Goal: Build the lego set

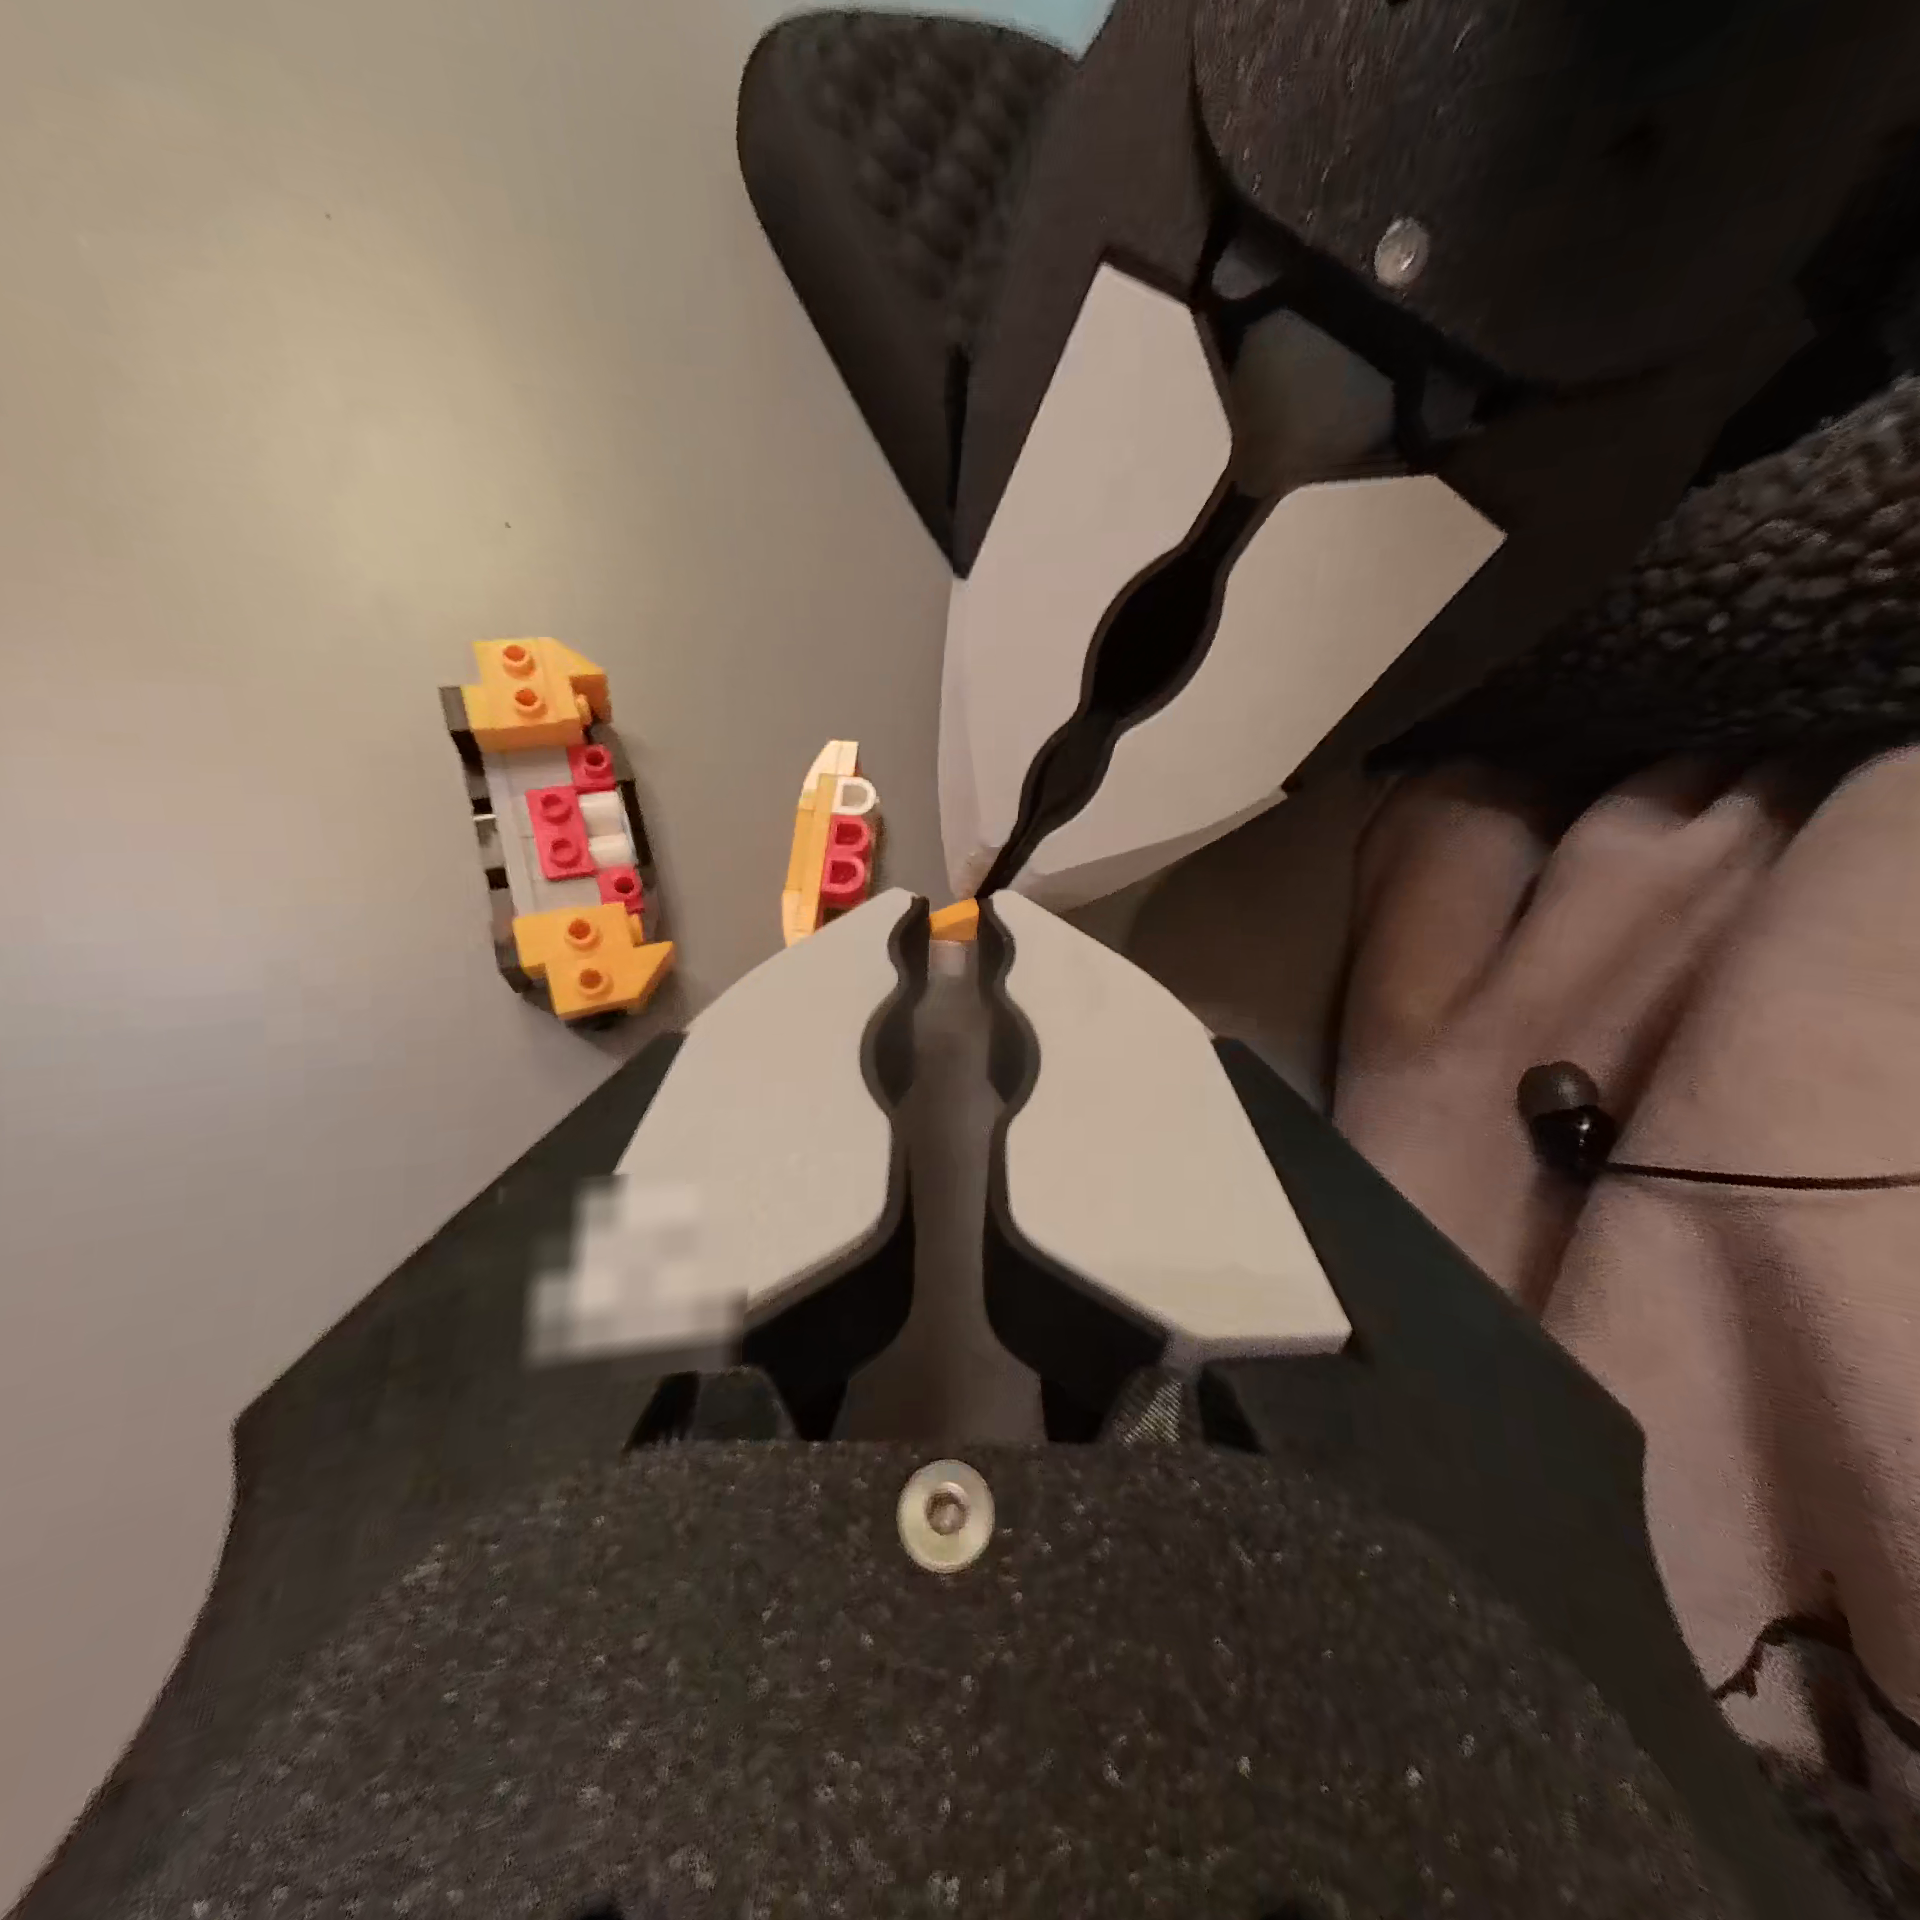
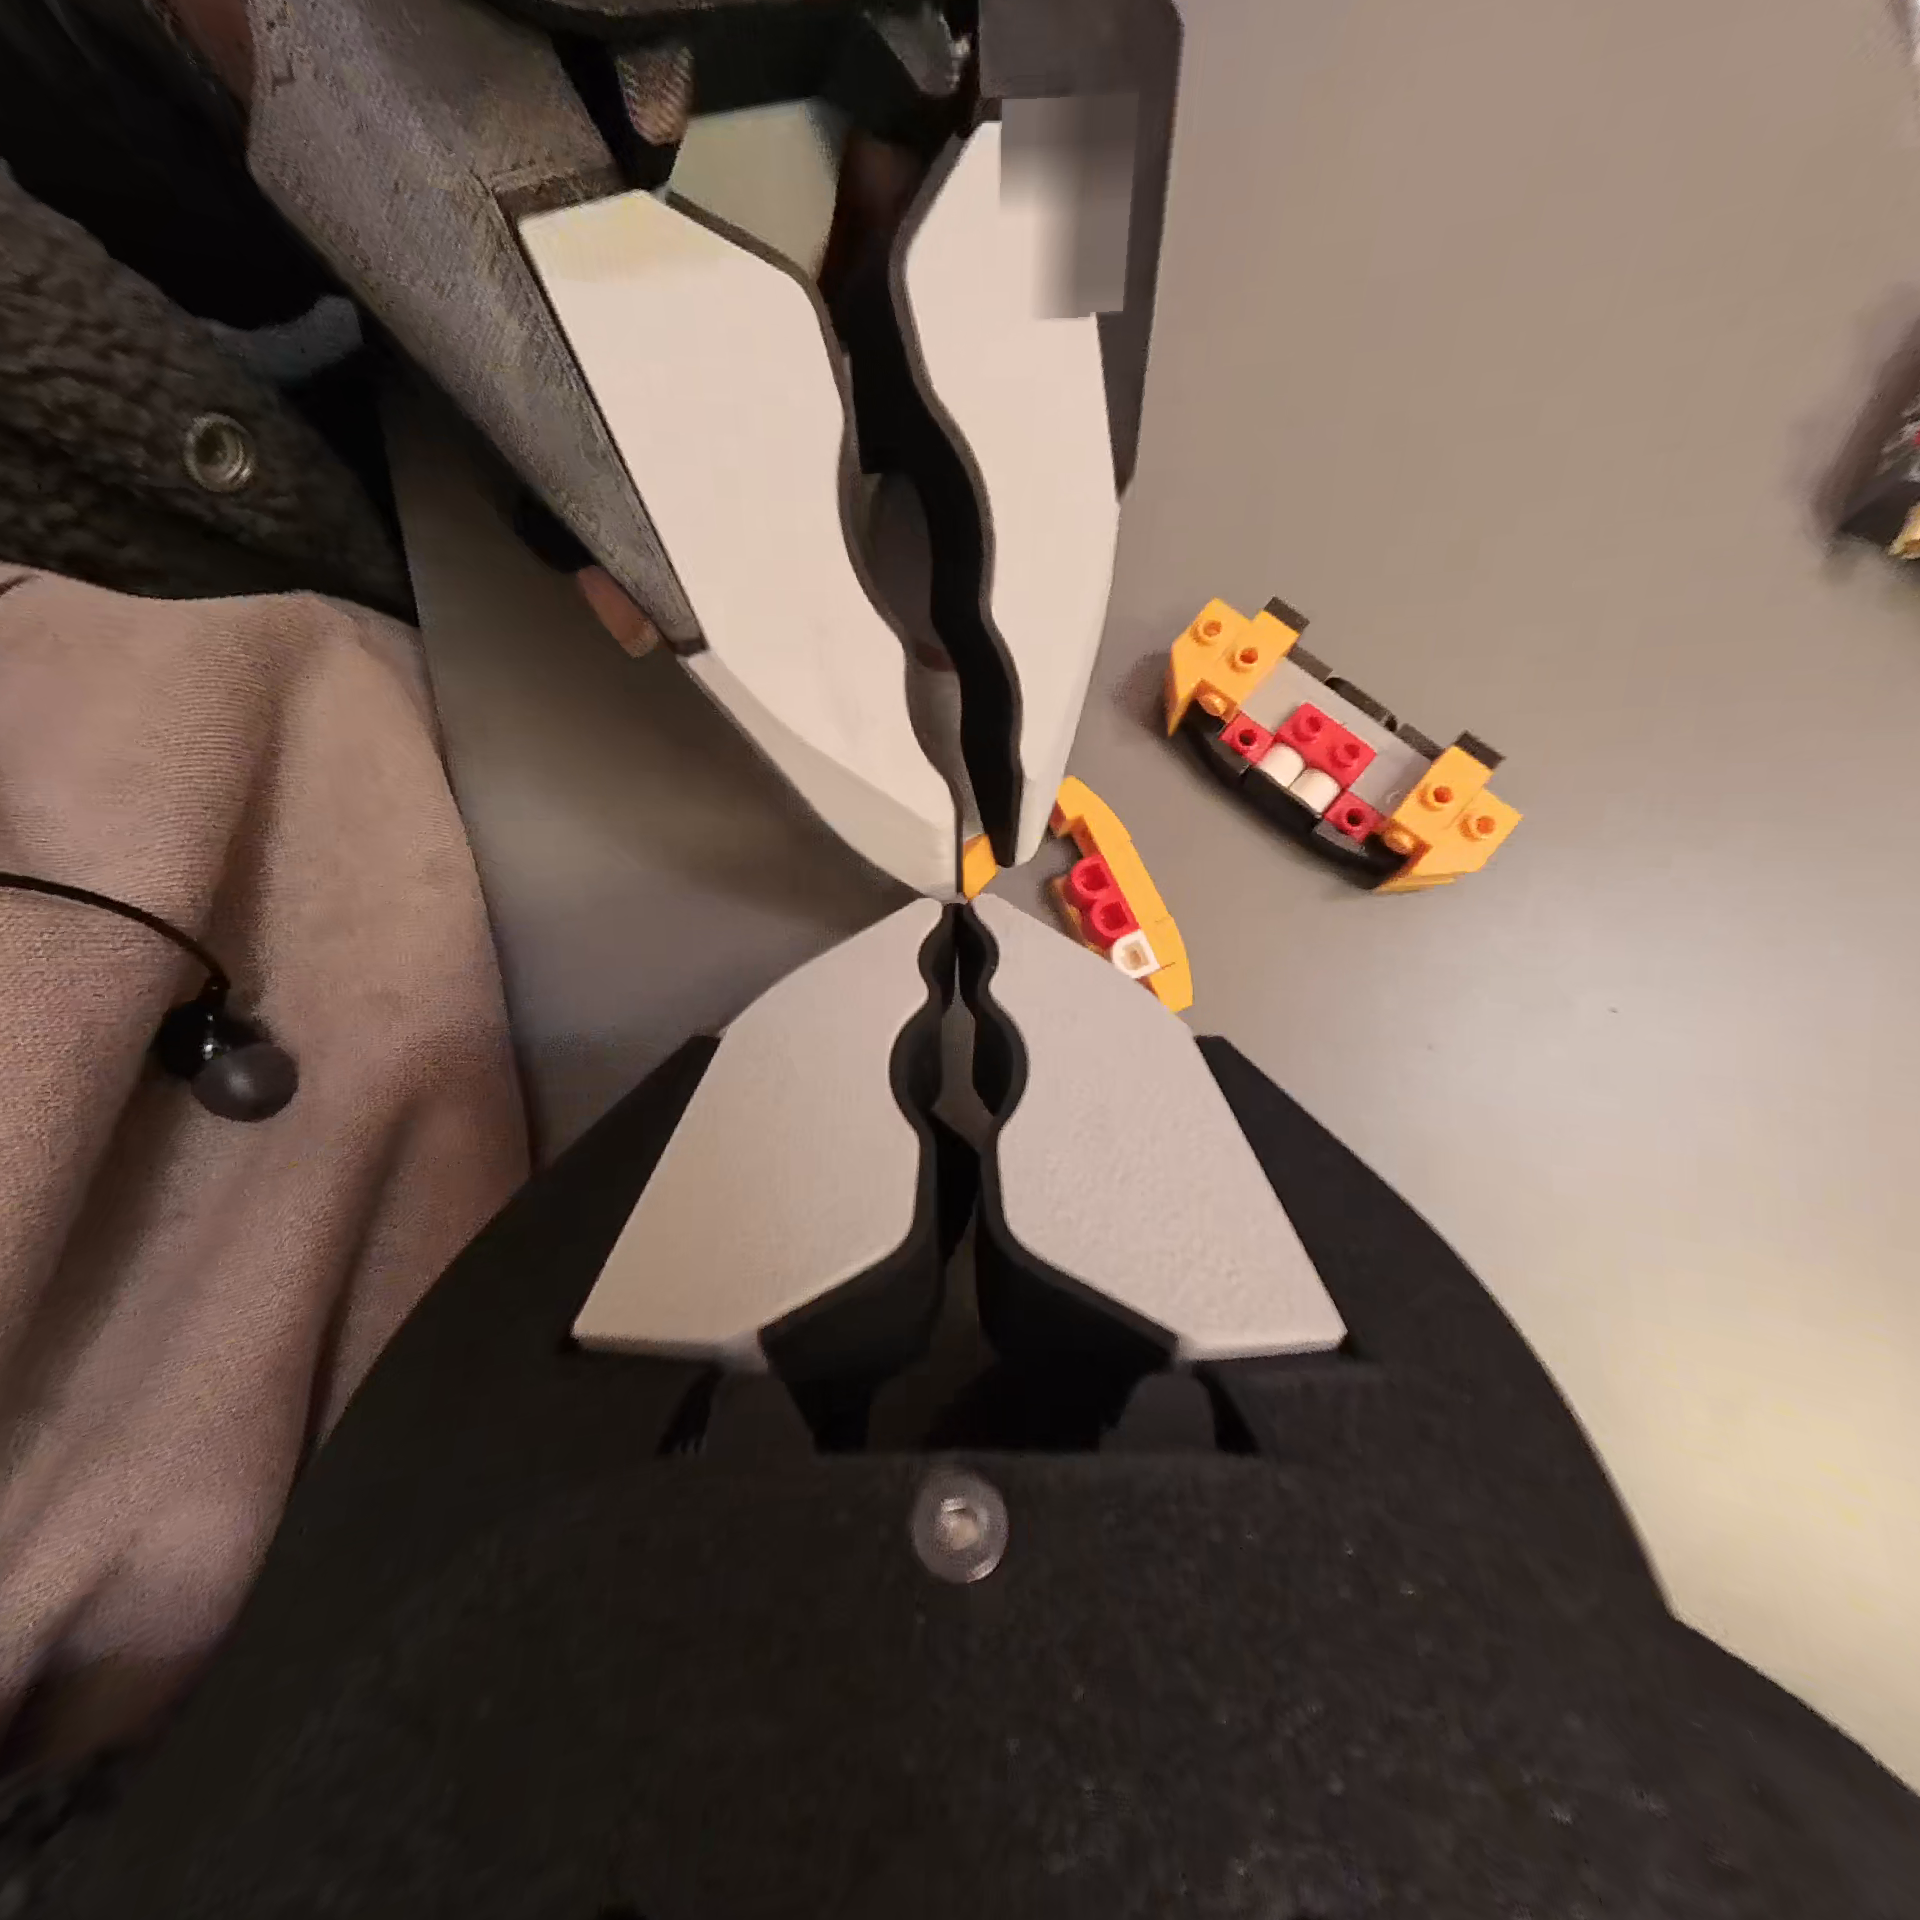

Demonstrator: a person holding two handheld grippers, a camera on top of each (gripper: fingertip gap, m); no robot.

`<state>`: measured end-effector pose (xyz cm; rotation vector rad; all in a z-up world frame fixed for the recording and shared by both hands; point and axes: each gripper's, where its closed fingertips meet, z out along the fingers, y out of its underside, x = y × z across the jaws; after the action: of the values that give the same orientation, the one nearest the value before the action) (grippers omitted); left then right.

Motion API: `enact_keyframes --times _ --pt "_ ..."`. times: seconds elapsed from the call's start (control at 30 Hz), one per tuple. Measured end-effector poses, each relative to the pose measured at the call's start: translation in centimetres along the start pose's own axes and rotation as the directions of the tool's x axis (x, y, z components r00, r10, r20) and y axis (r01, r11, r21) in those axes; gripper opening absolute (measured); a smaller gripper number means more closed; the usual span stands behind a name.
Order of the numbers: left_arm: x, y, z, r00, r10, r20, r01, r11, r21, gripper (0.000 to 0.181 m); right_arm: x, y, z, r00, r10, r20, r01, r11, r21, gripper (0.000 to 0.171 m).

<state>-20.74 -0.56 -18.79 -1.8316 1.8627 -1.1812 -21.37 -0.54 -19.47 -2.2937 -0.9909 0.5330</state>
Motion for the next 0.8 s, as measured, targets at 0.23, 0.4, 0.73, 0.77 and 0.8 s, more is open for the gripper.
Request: enact_keyframes --times 0.23,0.4,0.73,0.77,0.8 --pt "-0.3 0.0 0.2 0.995 -0.071 -0.069 0.070 0.997 -0.019 0.008 0.2 0.1 -0.2 0.984 -0.178 -0.002 0.178 0.984 -0.005 0.014" --pt "-0.1 -0.8 -0.3 0.977 -0.141 -0.157 0.147 0.989 0.027 0.008 0.6 -1.1 -0.5 0.947 -0.309 -0.088 0.315 0.947 0.066 0.015" --pt "-0.4 -2.0 -1.5 0.949 -0.205 -0.239 0.232 0.969 0.090 0.010 0.3 -2.3 -1.2 0.969 -0.242 0.056 0.234 0.965 0.116 0.005" --pt "-0.5 -1.9 -1.6 0.959 -0.175 -0.222 0.199 0.976 0.092 0.014 0.1 -2.3 -1.2 0.970 -0.220 0.104 0.209 0.972 0.105 0.001" --pt "-0.4 -1.6 -1.7 0.969 -0.138 -0.206 0.158 0.984 0.082 0.020 0.4 -2.0 -1.1 0.971 -0.203 0.126 0.194 0.978 0.078 0.000"
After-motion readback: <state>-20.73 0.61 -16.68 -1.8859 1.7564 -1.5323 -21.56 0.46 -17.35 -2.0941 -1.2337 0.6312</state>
